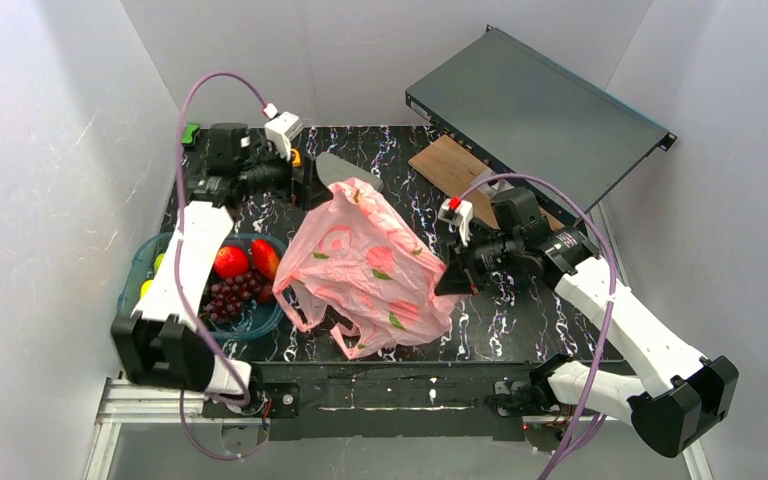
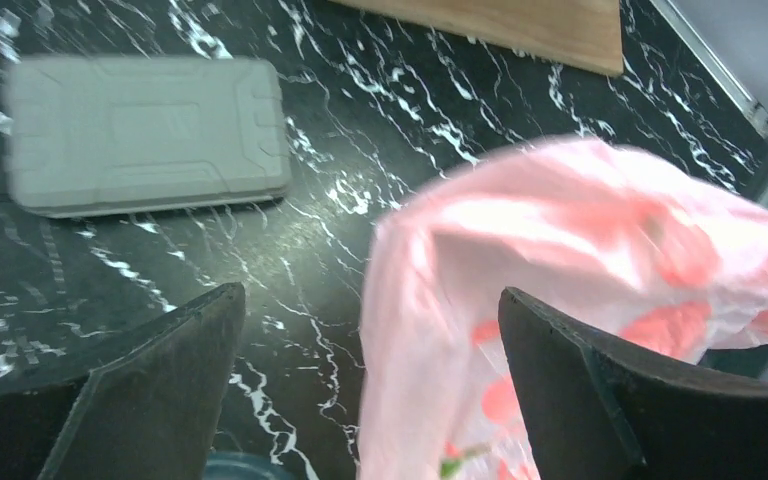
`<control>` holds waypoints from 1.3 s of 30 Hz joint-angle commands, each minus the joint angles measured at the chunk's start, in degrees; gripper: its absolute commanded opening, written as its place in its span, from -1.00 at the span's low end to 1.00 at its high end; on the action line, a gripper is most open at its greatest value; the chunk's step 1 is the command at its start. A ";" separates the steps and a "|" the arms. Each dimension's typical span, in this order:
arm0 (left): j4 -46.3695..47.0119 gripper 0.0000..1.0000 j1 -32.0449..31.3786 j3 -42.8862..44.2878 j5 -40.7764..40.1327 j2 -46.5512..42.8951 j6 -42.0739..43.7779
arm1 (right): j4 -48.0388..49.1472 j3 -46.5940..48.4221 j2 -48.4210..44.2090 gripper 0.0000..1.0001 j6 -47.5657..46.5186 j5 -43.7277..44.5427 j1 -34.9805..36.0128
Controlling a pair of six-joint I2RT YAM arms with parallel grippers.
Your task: Place the fake fruits into the plastic bag and tie a complex knot
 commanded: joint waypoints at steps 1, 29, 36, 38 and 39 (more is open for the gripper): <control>1.47 0.97 0.54 -6.21 -1.56 -17.17 2.35 | 11.74 0.53 -1.33 -0.97 16.46 0.58 -0.60; 11.31 0.97 -27.32 -44.94 -12.26 -26.91 33.35 | 19.69 0.35 2.04 -0.97 32.68 -2.62 -3.05; 12.05 0.49 -30.90 -44.41 -16.27 -19.52 33.11 | 17.38 1.49 1.23 -0.97 30.47 -4.48 -3.31; 4.77 -0.25 -30.26 -44.17 -18.14 -20.80 35.19 | 13.42 3.36 0.59 -0.97 27.62 -4.28 -4.26; 0.57 -0.59 -28.90 -44.28 -18.24 -22.09 36.96 | 11.32 4.30 0.15 -0.97 26.00 -4.17 -5.14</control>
